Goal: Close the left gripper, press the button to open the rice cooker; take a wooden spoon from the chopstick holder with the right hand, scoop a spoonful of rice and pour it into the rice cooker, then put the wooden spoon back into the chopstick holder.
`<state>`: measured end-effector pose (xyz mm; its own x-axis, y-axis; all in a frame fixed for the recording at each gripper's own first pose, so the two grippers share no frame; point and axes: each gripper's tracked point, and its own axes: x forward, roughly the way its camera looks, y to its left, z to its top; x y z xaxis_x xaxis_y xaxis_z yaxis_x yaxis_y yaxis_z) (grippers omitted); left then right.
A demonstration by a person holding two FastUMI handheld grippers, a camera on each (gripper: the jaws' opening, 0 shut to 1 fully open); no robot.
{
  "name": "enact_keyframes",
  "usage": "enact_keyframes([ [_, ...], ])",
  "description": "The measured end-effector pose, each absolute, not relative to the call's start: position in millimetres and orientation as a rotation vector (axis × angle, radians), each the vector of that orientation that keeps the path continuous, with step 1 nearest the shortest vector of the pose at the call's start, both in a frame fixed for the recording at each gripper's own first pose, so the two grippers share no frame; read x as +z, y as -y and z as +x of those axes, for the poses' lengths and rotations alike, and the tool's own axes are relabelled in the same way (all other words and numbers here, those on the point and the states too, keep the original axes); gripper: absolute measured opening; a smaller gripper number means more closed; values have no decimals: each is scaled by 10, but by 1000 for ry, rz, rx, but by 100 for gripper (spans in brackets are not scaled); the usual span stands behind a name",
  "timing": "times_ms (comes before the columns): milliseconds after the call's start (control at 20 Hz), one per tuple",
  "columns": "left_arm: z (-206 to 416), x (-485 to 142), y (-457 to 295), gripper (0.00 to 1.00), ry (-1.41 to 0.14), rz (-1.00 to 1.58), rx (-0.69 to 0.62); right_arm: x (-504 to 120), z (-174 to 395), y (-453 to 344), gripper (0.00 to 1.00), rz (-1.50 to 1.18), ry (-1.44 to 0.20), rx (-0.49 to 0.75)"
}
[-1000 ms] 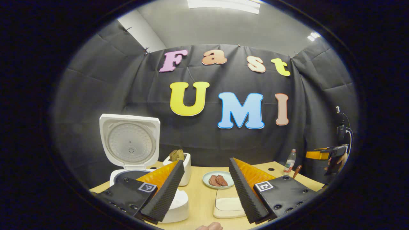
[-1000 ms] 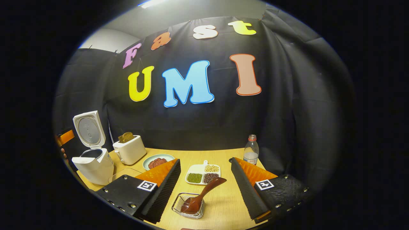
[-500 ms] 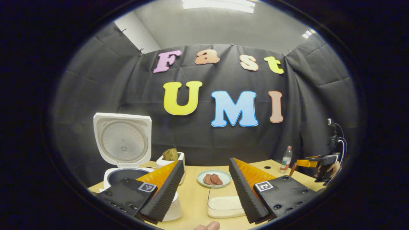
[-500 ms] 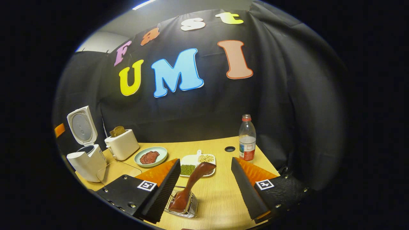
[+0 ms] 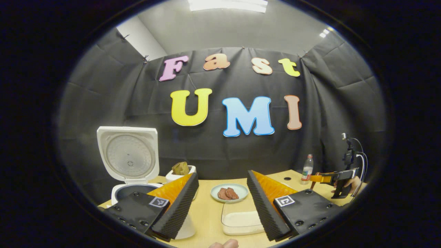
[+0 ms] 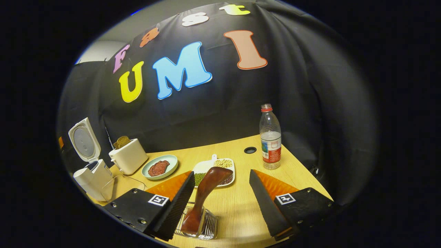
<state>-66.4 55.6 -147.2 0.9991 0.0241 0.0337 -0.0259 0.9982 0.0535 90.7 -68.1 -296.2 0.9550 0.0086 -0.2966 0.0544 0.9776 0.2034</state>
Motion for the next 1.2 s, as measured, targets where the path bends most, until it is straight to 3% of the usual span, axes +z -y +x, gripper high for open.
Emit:
enact_keyframes([
  [200, -610, -1345, -440, 99, 75, 41, 11, -2928, 1170, 684, 97, 268, -271, -46],
  [250, -602, -1344, -427, 99, 86, 38, 9, -2916, 1199, 634, 92, 280, -267, -34],
  [400, -561, -1399, -414, 99, 86, 42, 3, -2879, 1217, 475, 53, 254, -281, 18],
  [500, -553, -1362, -475, 99, 84, 49, 8, -2815, 1170, 283, 48, 249, -282, 73],
  [550, -565, -1326, -530, 98, 86, 47, 16, -2743, 1143, 224, 40, 259, -295, 83],
  [600, -583, -1298, -568, 99, 85, 37, 22, -2713, 1135, 87, 39, 289, -300, 114],
  [700, -620, -1304, -654, 99, 73, 23, 25, -2653, 1035, -84, 25, 260, -299, 143],
  [1200, -700, -1351, -622, 99, 80, 47, -17, -1626, 879, -339, 25, 211, -119, 166],
])
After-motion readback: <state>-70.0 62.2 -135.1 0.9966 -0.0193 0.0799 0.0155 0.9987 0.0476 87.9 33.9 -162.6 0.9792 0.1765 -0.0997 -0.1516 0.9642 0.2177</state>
